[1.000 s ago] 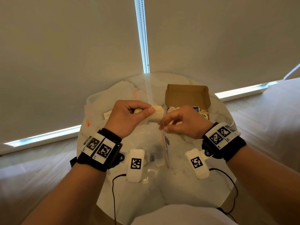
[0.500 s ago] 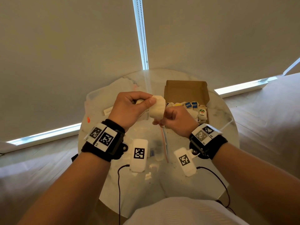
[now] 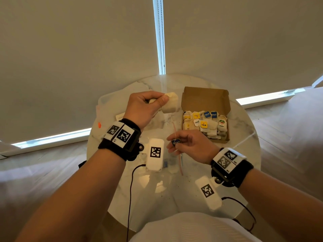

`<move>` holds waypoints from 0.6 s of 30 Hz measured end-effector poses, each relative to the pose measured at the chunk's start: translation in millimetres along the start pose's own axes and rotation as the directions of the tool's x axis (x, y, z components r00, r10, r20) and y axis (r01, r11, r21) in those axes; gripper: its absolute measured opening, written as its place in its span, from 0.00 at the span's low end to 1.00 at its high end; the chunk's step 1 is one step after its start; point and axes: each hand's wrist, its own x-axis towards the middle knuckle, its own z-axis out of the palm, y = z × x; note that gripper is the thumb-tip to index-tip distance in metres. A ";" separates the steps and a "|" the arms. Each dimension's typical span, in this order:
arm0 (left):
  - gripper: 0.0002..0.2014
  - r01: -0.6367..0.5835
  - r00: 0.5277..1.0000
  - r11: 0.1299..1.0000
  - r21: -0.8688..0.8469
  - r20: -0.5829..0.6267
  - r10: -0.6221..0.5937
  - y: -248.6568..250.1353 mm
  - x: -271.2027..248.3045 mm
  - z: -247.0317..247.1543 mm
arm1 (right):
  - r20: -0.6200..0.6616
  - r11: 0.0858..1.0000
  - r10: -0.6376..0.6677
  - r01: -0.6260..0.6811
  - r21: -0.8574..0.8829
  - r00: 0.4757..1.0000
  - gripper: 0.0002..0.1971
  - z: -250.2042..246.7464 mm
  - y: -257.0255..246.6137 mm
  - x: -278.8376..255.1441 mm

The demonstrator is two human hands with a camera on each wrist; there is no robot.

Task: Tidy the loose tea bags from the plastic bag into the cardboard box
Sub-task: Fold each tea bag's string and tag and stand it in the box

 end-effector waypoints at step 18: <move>0.05 -0.044 0.996 0.999 0.011 0.076 0.043 -14.5 -4.9 4.6 | -0.129 0.927 -0.349 0.362 0.099 0.928 0.06 -18.2 -90.3 -13.1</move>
